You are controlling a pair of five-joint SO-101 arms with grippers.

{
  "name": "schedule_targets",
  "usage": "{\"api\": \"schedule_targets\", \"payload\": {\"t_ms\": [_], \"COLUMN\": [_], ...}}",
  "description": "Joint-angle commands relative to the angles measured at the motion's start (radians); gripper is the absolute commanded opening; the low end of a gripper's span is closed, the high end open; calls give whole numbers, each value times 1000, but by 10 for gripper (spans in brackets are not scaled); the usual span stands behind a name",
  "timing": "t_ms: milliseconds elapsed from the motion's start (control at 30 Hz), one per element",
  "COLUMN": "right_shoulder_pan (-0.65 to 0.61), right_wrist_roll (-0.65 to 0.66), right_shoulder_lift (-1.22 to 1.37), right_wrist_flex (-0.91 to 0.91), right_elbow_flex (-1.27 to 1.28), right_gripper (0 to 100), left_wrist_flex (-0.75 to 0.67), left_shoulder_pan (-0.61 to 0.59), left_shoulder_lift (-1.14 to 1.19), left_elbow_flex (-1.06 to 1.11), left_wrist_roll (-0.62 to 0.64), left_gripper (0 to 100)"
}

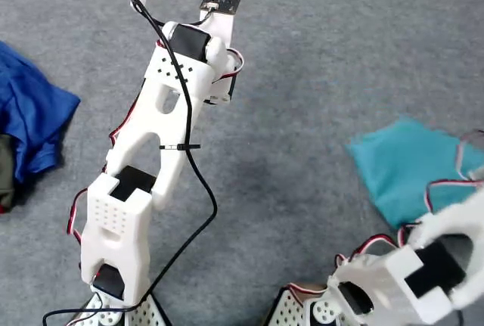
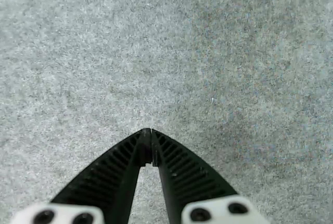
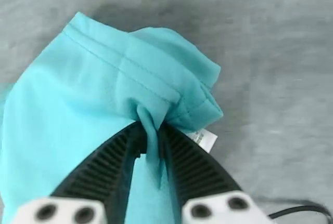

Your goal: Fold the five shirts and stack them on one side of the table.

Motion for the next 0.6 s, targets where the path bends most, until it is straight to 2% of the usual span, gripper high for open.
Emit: {"api": "schedule_targets", "payload": {"t_ms": [0, 267, 567], "right_shoulder_pan": [110, 302, 450], "right_wrist_roll": [60, 193, 316], "right_shoulder_lift": [-18, -16, 5], "right_wrist_flex": [-5, -5, 0], "right_elbow_flex": [-65, -67, -64], "right_gripper": [5, 5, 5], "left_wrist_flex": [8, 8, 8], "left_shoulder_pan": [-11, -11, -11], "left_shoulder_lift": [-71, -73, -73], "left_elbow_flex": [-48, -48, -49], "left_wrist_roll": [-6, -8, -9], "left_gripper": [19, 19, 19]}}
